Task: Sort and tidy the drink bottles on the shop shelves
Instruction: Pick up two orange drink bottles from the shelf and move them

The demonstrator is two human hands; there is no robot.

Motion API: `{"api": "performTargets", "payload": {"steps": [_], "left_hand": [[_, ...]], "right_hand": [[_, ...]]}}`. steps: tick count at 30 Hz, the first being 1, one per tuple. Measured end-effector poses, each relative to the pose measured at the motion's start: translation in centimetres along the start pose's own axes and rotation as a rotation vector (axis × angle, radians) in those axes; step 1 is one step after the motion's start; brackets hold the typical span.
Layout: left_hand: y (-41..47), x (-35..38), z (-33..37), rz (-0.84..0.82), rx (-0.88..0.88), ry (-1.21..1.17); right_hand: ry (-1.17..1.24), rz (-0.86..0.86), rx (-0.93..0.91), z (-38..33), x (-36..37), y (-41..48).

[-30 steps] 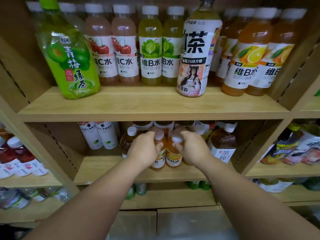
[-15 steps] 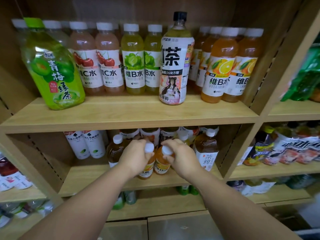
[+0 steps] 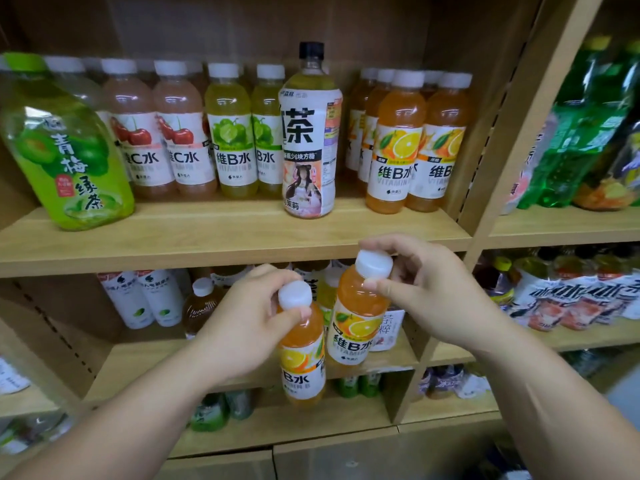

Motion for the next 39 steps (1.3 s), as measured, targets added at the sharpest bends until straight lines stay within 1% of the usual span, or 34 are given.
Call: {"api": "performTargets", "payload": {"steps": [3,6,10,14,17,19,24,28,34,36,39], "left_hand": [[0.1,0.2,2.8,0.007,0.065,0.008],[1.3,-0.8,5.9,0.033,0.040,-0.098],[3.4,-2.6,10.9,0.159,0.131,-0.138],[6.1,-3.9,15.4,0.236,0.169,-0.150],[8.2,-4.7,18.1,0.323,0.173,-0.145],[9.6,-5.0,19.2,0.345,0.161,-0.147],[12.9,-3.7,20.2,0.366,0.153,-0.067],[15.3,-2.2,19.6,0.396,0.108,0.018],[15.9,-0.4,18.5,0.426,0.173,0.056],[15.8,0.2,17.6,0.382,0.155,0.014],[14.6,1.2,16.2,0.224,0.153,-0.081]], "right_hand": [[-0.034,0.026,-0.040,-0.3,-2.8,-0.3],[-0.050,0.091,-0.096,0.0,-5.1,-0.4],[-0.088,0.214,-0.189,-0.1,-8.5,0.4],[-0.098,0.377,-0.245,-0.6,-12.1,2.1],[-0.126,0.433,-0.273,-1.8,-14.6,3.1],[-0.167,0.453,-0.289,-2.8,-15.8,3.9],[-0.289,0.457,-0.270,-3.4,-16.2,6.9],[-0.407,0.405,-0.236,-2.6,-15.2,8.1],[-0.544,0.404,-0.288,-2.3,-14.7,8.5],[-0.620,0.401,-0.272,-2.1,-14.7,8.9],[-0.736,0.330,-0.215,-2.0,-14.9,9.4]]}}
Point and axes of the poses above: each hand's wrist, its own y-axis towards the middle knuckle, its own x-axis out of the palm, z = x × y, the point moved 2 cm from there along y, towards the middle knuckle, and after that the axes turned 8 degrees about -x, right-handed, at the moved point
